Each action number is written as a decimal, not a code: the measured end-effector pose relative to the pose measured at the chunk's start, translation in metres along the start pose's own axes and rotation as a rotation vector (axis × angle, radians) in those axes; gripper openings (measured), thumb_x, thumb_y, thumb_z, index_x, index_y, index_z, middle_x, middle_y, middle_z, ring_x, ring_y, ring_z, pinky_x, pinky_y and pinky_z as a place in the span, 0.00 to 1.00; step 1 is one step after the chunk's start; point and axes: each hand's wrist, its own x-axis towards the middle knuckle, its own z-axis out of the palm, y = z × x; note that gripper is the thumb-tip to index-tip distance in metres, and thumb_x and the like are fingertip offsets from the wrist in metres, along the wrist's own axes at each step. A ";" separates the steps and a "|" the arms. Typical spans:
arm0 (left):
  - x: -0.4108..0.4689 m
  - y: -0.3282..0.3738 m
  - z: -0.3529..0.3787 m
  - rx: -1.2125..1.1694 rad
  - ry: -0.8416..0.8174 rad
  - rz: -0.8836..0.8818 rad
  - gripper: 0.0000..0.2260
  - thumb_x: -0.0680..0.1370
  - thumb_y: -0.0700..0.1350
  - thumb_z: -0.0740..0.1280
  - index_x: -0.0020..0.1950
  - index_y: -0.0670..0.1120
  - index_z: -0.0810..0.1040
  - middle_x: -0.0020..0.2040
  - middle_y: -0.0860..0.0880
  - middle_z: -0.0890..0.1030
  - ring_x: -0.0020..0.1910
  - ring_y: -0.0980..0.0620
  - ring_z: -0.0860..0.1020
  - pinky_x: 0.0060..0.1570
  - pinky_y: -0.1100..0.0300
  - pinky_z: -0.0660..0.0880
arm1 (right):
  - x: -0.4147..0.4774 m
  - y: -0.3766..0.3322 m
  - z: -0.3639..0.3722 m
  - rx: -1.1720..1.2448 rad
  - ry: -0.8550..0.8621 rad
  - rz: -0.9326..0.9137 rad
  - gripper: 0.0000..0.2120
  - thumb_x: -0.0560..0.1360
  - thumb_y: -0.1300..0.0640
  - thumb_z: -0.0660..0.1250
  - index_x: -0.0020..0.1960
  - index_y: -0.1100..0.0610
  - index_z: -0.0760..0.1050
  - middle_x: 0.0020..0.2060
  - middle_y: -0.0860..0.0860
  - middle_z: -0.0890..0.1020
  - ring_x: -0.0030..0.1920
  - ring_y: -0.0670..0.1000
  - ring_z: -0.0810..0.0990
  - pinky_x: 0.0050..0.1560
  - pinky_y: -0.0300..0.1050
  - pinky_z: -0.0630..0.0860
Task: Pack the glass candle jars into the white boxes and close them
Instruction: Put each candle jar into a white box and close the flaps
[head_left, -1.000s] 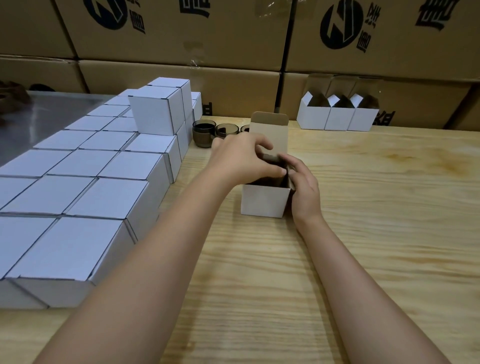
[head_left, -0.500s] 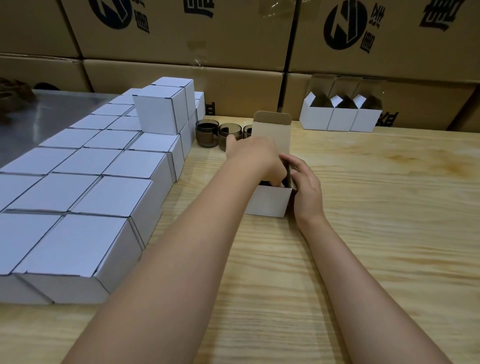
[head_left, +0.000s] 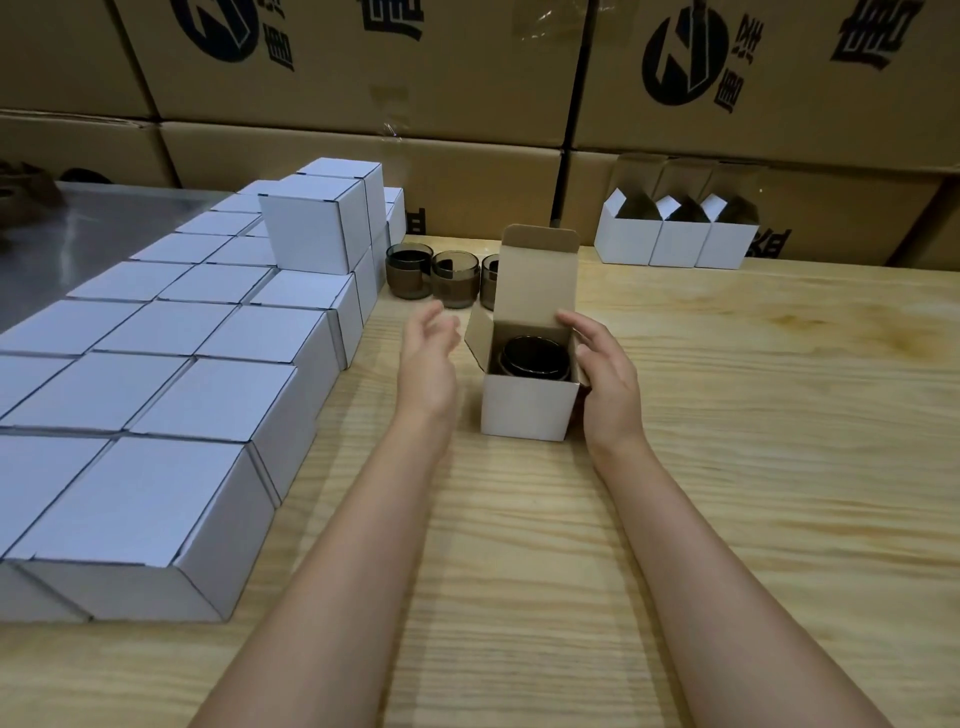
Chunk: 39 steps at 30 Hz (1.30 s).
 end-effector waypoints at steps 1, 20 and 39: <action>-0.001 -0.010 -0.001 -0.010 -0.045 -0.035 0.14 0.83 0.47 0.57 0.68 0.50 0.71 0.61 0.51 0.78 0.61 0.53 0.75 0.60 0.58 0.70 | 0.000 -0.001 0.000 0.009 -0.010 0.000 0.19 0.77 0.61 0.54 0.64 0.56 0.75 0.59 0.49 0.77 0.61 0.44 0.75 0.51 0.29 0.72; -0.009 -0.018 0.007 -0.151 -0.194 0.006 0.11 0.78 0.35 0.62 0.56 0.48 0.74 0.50 0.49 0.80 0.49 0.49 0.78 0.51 0.54 0.75 | 0.003 -0.007 0.010 0.299 -0.160 0.127 0.29 0.78 0.69 0.58 0.76 0.52 0.58 0.69 0.52 0.72 0.67 0.54 0.74 0.65 0.53 0.73; -0.011 -0.020 0.004 -0.062 -0.192 0.091 0.17 0.81 0.46 0.58 0.40 0.66 0.75 0.42 0.56 0.81 0.38 0.55 0.78 0.31 0.62 0.74 | -0.006 -0.017 0.007 0.344 -0.281 0.151 0.13 0.64 0.56 0.72 0.45 0.52 0.73 0.62 0.48 0.73 0.57 0.52 0.74 0.48 0.45 0.73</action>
